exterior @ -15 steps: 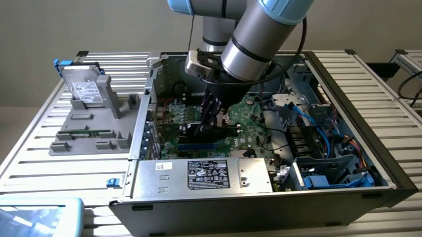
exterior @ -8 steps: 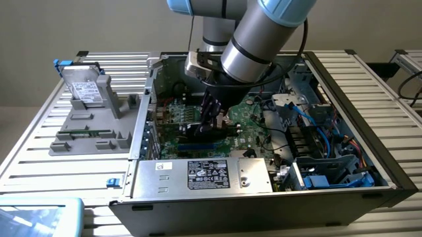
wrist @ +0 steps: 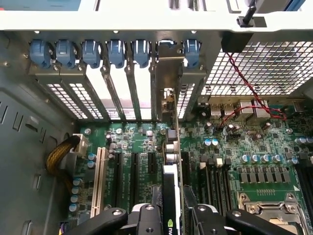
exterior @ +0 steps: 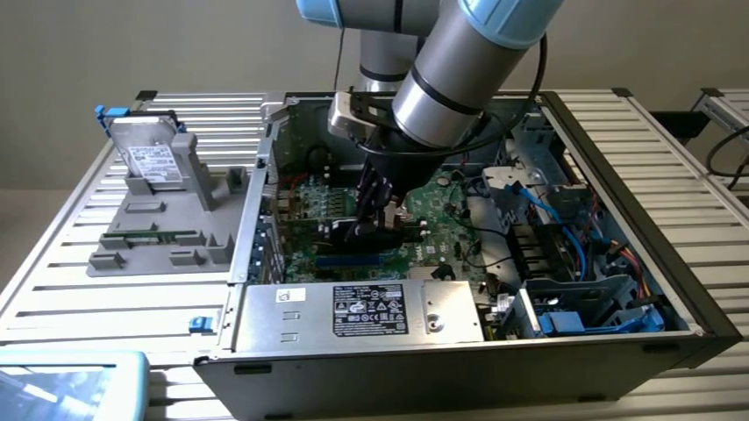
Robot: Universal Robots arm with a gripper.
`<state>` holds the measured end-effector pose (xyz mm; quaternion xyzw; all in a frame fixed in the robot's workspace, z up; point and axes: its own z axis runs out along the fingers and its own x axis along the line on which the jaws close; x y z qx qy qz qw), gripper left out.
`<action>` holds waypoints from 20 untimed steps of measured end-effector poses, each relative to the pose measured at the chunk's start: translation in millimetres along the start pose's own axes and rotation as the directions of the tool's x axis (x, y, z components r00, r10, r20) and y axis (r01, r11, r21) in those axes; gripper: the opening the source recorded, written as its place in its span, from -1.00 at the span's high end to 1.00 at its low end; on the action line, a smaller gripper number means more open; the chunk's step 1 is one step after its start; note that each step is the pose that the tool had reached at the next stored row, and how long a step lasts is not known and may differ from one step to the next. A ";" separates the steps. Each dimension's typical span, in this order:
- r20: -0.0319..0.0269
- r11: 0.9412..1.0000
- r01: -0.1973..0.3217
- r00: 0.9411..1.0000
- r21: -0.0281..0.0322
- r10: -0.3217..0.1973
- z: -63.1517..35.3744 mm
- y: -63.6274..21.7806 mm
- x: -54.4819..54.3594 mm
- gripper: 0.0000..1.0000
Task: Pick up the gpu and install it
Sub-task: 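Insert the gpu into the slot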
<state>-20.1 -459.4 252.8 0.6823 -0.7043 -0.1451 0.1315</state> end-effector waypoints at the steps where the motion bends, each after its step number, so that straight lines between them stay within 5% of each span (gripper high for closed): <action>1: 0.000 1.000 -0.002 1.000 0.000 0.002 -0.1 0.0 -0.2 0.44; 11: 0.004 1.000 -0.011 1.000 -0.002 0.011 0.2 0.0 0.5 0.44; 20: -0.005 1.000 -0.023 1.000 -0.002 0.023 -0.2 -0.6 5.3 0.44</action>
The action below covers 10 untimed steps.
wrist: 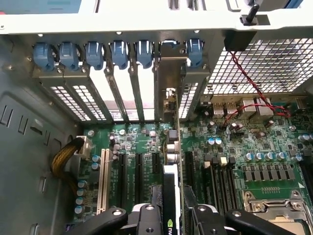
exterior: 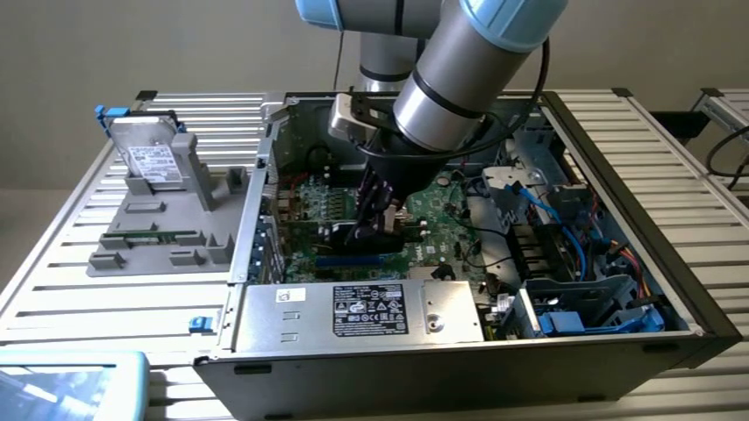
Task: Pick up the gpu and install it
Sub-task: 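Insert the gpu into the slot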
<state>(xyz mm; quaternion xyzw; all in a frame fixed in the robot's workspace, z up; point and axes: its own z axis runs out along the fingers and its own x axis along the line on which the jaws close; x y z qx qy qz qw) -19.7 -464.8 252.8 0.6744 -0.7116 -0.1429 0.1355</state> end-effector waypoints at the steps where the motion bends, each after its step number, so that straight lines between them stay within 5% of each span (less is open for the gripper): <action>1: -0.001 1.000 0.000 1.000 0.000 0.000 0.0 0.0 0.0 0.44; 10: 0.001 1.000 -0.006 1.000 0.000 0.006 0.2 0.0 -1.3 0.44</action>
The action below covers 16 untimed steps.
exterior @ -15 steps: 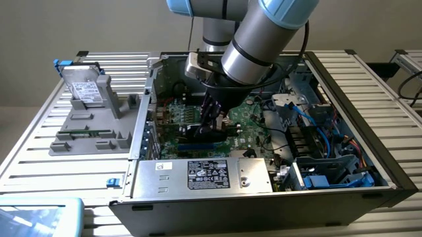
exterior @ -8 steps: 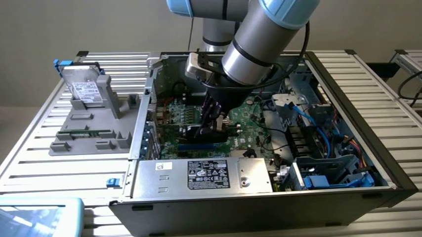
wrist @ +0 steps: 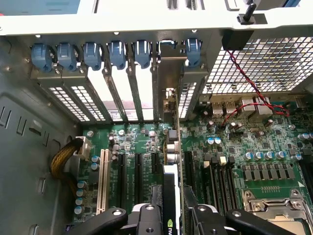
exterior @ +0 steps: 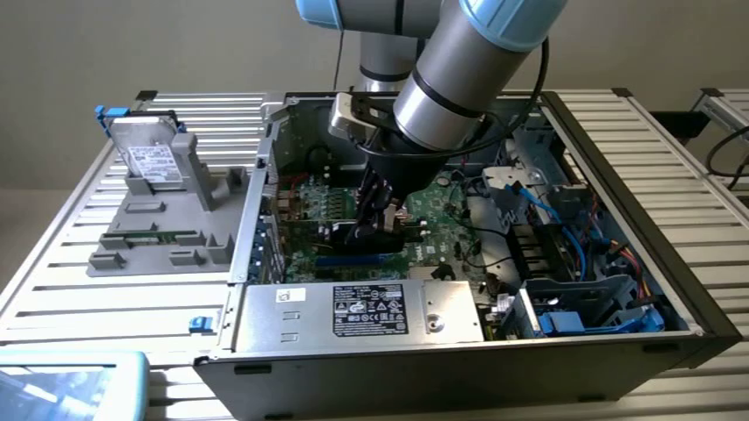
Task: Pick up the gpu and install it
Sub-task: 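Insert the gpu into the slot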
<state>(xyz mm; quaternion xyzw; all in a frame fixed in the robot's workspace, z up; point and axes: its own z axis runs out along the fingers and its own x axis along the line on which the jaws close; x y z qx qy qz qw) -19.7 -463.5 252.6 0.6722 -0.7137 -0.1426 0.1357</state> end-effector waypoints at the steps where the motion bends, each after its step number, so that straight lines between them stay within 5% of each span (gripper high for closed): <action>1: 0.000 1.000 0.000 1.000 0.000 0.000 0.0 0.0 0.0 0.44; 16: -0.005 1.000 -0.002 1.000 0.000 0.002 0.3 0.8 -0.4 0.44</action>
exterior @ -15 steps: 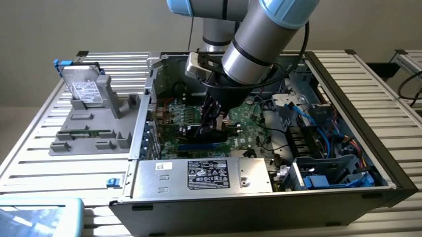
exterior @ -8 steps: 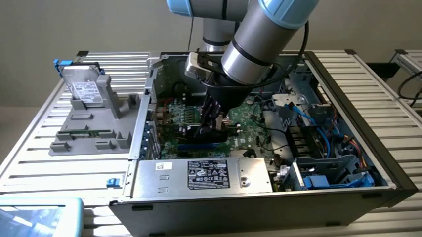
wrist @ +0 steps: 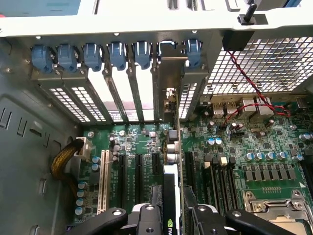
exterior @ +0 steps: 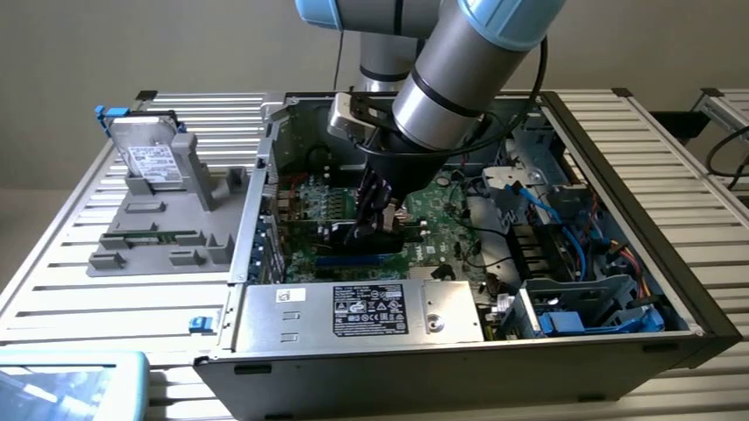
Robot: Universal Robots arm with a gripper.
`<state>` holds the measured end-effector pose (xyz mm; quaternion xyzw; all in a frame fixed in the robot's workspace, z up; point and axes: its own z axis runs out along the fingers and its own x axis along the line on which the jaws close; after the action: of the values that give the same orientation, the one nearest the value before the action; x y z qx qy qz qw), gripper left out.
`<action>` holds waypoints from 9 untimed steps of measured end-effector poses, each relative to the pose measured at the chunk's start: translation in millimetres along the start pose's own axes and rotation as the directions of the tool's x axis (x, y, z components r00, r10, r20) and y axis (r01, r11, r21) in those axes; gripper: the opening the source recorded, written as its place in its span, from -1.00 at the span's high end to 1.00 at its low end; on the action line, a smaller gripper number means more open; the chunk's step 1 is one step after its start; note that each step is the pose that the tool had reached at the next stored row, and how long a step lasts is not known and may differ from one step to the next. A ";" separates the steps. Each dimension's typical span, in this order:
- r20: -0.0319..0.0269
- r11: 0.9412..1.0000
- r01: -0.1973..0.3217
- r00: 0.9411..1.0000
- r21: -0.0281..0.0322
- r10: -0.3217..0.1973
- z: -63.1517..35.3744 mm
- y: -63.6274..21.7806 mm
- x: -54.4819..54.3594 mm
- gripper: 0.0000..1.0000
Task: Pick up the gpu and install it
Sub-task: 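Insert the gpu into the slot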
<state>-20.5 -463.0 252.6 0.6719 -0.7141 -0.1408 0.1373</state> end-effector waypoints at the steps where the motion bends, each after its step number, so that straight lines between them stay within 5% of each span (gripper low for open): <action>1: 0.000 1.000 0.000 1.000 0.000 0.000 0.0 0.0 -0.2 0.44; 9: 0.000 1.000 0.000 1.000 0.002 0.000 1.0 -0.4 -0.4 0.44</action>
<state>-20.5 -462.7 251.5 0.6720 -0.7142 -0.1403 0.1365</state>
